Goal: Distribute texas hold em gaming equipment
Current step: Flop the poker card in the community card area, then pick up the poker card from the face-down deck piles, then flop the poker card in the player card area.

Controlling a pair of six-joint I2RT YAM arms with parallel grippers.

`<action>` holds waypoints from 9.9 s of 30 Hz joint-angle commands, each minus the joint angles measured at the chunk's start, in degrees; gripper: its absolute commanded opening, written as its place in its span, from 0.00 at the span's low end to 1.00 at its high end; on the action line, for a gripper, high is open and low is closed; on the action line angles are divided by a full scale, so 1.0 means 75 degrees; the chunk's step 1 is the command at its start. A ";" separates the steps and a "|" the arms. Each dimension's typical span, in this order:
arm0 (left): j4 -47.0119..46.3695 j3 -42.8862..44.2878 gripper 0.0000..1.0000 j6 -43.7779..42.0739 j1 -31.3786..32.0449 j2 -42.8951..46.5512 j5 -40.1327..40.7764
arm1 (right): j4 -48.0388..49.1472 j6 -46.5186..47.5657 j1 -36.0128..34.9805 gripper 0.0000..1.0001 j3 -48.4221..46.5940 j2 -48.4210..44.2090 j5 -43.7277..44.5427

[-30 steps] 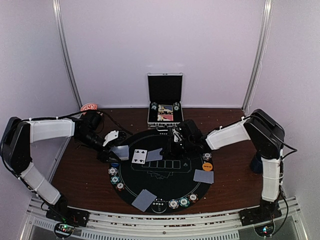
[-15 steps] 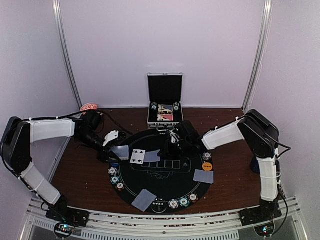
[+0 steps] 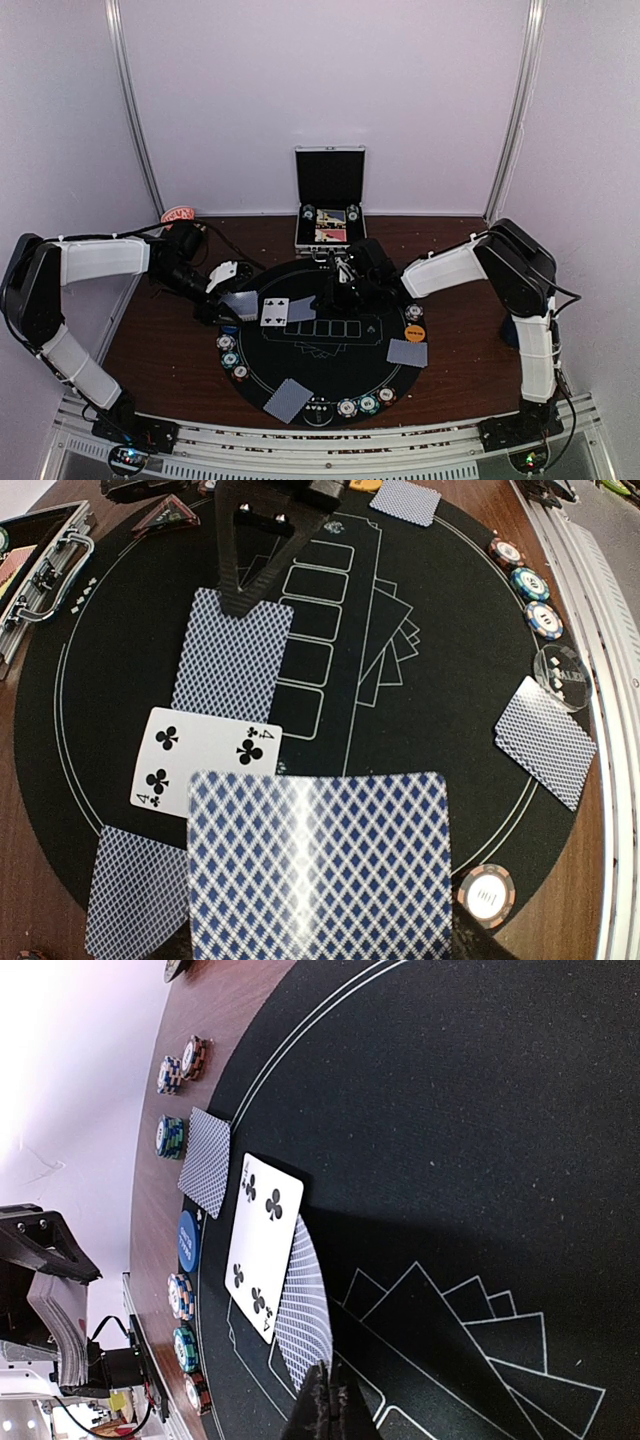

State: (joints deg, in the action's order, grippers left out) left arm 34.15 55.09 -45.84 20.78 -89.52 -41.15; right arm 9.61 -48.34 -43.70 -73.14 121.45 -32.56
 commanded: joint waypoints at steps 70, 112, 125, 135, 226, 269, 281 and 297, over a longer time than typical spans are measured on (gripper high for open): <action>-0.0194 0.0148 0.60 -0.0040 -0.0040 0.0039 -0.0162 | -0.2902 0.6565 -0.3150 0.00 -0.2082 0.0813 0.8383; -0.0194 0.0144 0.60 -0.0040 -0.0044 0.0050 -0.0151 | -0.2622 0.7576 -0.3352 0.03 -0.2309 0.1350 0.8407; -0.0194 0.0133 0.60 -0.0046 -0.0040 0.0068 -0.0162 | -0.2367 0.7934 -0.3462 0.03 -0.2122 0.1332 0.8553; -0.0194 0.0145 0.60 -0.0049 -0.0041 0.0065 -0.0162 | -0.2084 0.8267 -0.3544 0.01 -0.1958 0.1338 0.8677; -0.0023 0.0060 0.60 -0.0388 -0.0232 0.0497 0.0104 | 0.0374 0.0705 -0.1550 0.72 -0.1860 0.0034 0.0673; 0.0005 0.0122 0.59 -0.0393 -0.0228 0.0210 -0.0032 | 0.1197 -0.0005 -0.1333 0.05 -0.1721 0.0542 -0.0394; -0.0007 0.0121 0.60 -0.0380 -0.0232 0.0210 -0.0033 | 0.1536 -0.0082 -0.1004 0.00 -0.0122 -0.1009 -0.0151; -0.0030 0.0144 0.60 -0.0349 -0.0233 0.0148 -0.0022 | -0.2767 0.3646 -0.1316 0.00 0.0900 -0.3693 0.7412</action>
State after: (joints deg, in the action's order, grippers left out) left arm 34.68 55.09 -48.12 19.42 -88.16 -39.97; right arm -0.80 -29.28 -50.61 -66.26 92.92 0.95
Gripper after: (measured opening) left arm 0.600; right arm 0.006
